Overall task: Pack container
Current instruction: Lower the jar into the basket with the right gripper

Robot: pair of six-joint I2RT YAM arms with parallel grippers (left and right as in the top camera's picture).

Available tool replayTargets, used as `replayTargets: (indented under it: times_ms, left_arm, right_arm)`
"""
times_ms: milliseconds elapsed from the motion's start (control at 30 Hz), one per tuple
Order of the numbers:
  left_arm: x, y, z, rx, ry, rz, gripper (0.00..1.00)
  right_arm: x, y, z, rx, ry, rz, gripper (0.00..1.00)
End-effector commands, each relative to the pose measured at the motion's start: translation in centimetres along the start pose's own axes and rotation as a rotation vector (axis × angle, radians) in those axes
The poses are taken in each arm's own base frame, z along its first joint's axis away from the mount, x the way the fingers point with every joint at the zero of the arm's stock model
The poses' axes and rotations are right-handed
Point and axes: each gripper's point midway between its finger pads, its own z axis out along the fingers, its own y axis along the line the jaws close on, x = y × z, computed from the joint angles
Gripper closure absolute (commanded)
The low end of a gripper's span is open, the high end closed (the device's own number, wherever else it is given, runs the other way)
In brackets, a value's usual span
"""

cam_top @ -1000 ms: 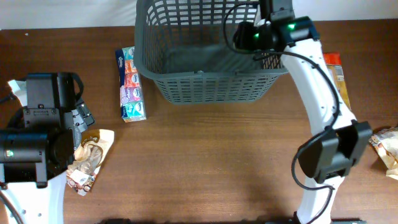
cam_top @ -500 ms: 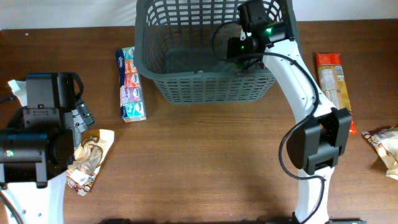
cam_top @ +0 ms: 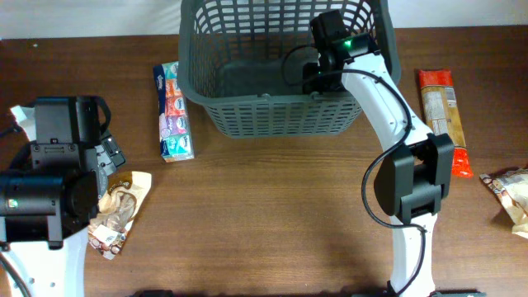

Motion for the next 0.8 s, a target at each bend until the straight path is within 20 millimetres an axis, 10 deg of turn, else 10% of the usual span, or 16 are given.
replayTargets:
  times_ms: [0, 400, 767]
  left_arm:
    - [-0.2, 0.2, -0.3, 0.004, -0.009, -0.014, 0.00]
    - [-0.2, 0.2, -0.3, 0.004, -0.009, -0.013, 0.00]
    - [-0.2, 0.2, -0.3, 0.005, -0.009, -0.013, 0.00]
  right_arm:
    - [-0.5, -0.5, -0.3, 0.019, -0.010, -0.004, 0.96]
    - [0.8, -0.9, 1.5, 0.040, 0.052, -0.008, 0.93]
    - [0.8, -0.9, 1.5, 0.040, 0.053, -0.008, 0.32]
